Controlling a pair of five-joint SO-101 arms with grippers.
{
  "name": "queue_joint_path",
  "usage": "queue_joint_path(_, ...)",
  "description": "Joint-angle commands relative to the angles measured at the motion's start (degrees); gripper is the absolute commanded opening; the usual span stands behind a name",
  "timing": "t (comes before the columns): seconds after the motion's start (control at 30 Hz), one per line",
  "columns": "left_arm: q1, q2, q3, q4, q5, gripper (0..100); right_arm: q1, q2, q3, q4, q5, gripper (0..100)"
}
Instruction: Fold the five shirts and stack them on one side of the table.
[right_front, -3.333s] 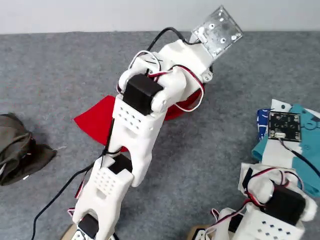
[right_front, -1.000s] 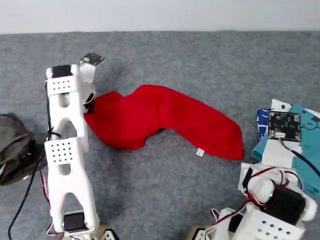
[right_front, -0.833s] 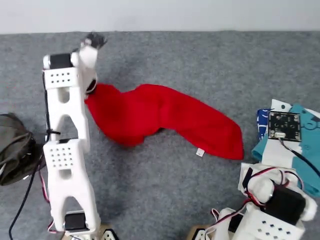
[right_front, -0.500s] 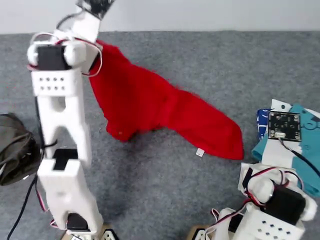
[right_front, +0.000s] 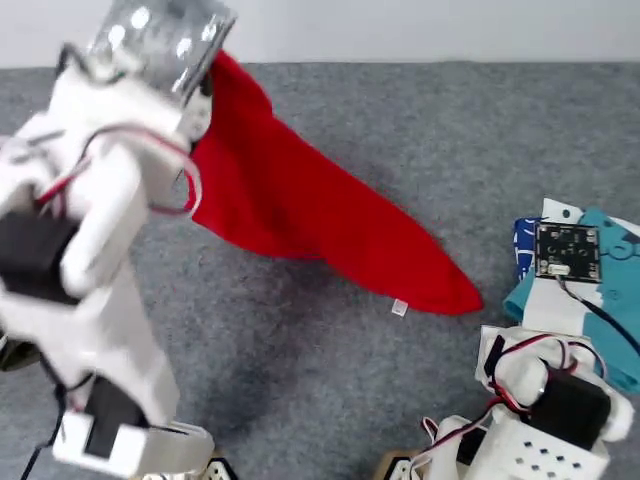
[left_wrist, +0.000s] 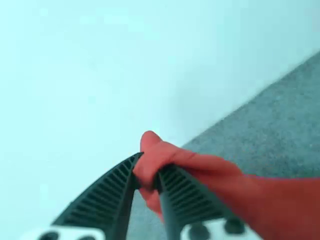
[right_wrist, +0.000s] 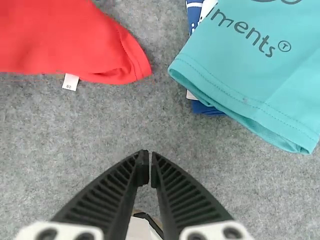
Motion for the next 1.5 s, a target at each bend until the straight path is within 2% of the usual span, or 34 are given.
queue_joint_path(0.0, -0.44, -7.82, 0.04, 2.29, 0.53, 1, -0.48, 0.13, -0.26, 1.89, -0.18, 1.4)
queue_joint_path(0.13, -2.9, -16.35, 9.54, 2.29, 0.44, 1, -0.57, 0.75, -0.18, 1.27, -0.62, 1.4)
queue_joint_path(0.33, -2.9, -32.09, 34.59, 2.02, -3.43, 1, -0.75, 2.59, -0.18, -3.21, -0.62, 1.6)
queue_joint_path(0.43, -2.9, -39.12, 46.99, 2.02, -3.43, 1, -3.56, 8.13, -0.62, -3.74, -2.81, 1.4)
queue_joint_path(0.7, -3.25, -53.63, 70.11, 1.93, -3.43, 1, -22.9, 24.57, -9.41, -5.67, -13.98, 1.4)
queue_joint_path(0.9, -3.43, -63.65, 82.07, 1.93, -3.25, 1, -36.0, 36.09, -17.23, -9.98, -17.23, 1.4)
queue_joint_path(1.0, -7.82, -68.04, 86.55, 1.93, -3.25, 1, -40.22, 42.86, -21.1, -12.44, -18.11, 1.4)
queue_joint_path(1.17, -19.08, -72.79, 92.62, 1.49, -3.52, 1, -45.58, 55.08, -28.13, -15.25, -18.02, 1.4)
queue_joint_path(1.47, -29.89, -77.1, 99.03, 1.05, -3.52, 1, -50.42, 76.09, -47.12, -15.25, -18.02, 1.3)
